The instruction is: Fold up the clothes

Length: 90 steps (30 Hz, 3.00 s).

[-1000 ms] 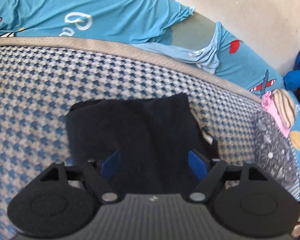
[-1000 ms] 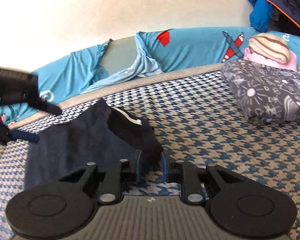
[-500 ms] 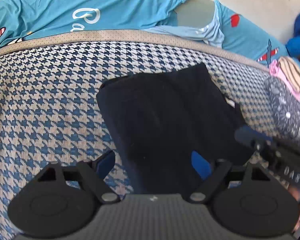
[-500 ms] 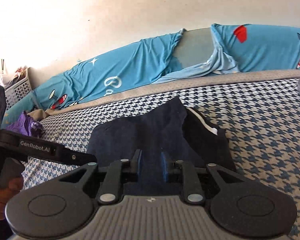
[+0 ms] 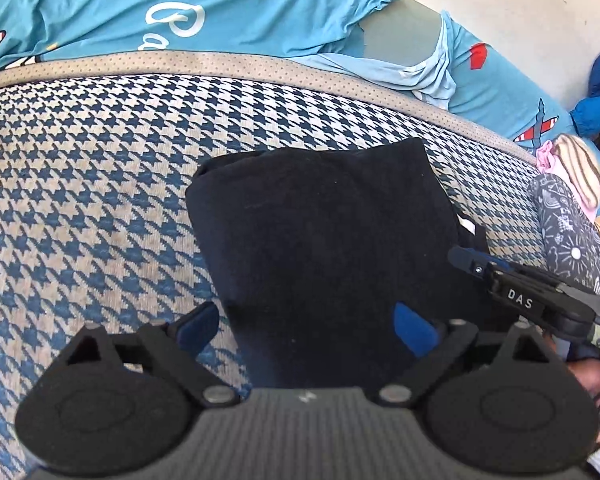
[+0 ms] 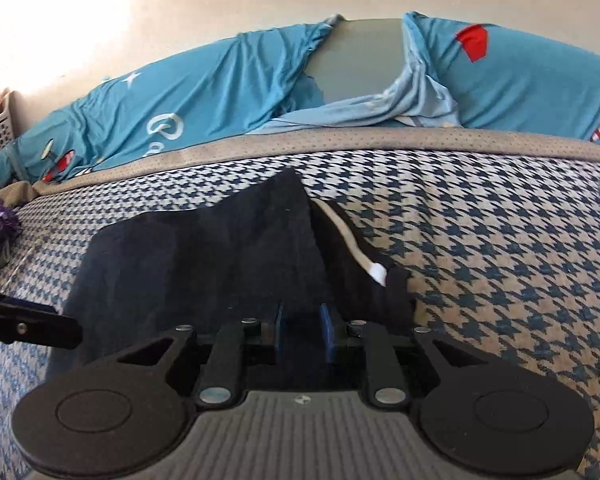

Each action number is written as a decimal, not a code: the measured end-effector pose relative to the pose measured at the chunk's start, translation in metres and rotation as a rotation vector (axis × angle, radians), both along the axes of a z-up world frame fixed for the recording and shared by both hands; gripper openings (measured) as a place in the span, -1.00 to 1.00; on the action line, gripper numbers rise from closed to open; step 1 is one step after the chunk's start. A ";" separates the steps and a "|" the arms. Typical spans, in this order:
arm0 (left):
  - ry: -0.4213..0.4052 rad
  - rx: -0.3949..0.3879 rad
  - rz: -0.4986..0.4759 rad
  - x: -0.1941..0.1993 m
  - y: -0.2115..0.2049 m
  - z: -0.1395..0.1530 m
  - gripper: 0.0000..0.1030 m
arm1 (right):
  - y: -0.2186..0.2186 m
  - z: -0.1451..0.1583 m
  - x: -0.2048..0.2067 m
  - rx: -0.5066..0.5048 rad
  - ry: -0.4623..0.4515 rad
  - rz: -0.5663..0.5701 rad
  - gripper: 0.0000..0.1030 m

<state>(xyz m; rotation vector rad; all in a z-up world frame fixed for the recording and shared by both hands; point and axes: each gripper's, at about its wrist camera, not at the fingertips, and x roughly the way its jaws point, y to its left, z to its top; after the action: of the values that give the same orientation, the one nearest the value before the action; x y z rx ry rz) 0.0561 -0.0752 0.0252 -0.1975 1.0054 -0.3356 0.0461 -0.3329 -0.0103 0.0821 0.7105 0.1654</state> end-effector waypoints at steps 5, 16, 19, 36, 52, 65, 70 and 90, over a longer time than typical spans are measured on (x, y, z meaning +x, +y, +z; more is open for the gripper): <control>0.041 -0.002 0.013 0.004 -0.003 -0.011 0.89 | -0.009 -0.002 0.001 0.012 0.003 -0.030 -0.64; 0.081 0.012 0.018 0.005 -0.005 -0.025 1.00 | 0.002 0.015 -0.003 -0.060 -0.008 -0.059 -0.52; 0.078 0.033 0.011 0.005 -0.009 -0.026 1.00 | 0.001 0.023 -0.008 -0.045 -0.026 -0.065 -0.48; 0.036 0.123 -0.027 0.001 -0.025 -0.031 1.00 | 0.010 0.027 -0.018 0.075 0.032 -0.033 -0.40; 0.015 0.173 -0.040 -0.001 -0.033 -0.035 1.00 | 0.021 0.011 -0.014 -0.060 0.064 -0.017 -0.41; 0.002 0.202 -0.046 -0.002 -0.040 -0.039 1.00 | 0.010 0.006 -0.007 -0.059 0.107 -0.106 -0.32; 0.004 0.208 -0.046 -0.001 -0.041 -0.040 1.00 | 0.011 0.012 -0.005 -0.048 0.133 -0.146 -0.30; -0.012 0.230 -0.039 -0.008 -0.041 -0.040 1.00 | -0.019 0.062 -0.047 0.044 0.203 -0.235 0.09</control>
<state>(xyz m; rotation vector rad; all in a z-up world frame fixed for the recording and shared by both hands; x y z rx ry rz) 0.0481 -0.1158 -0.0144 0.0321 1.0280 -0.2544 -0.0012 -0.3524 0.0522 0.2253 0.8929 -0.0532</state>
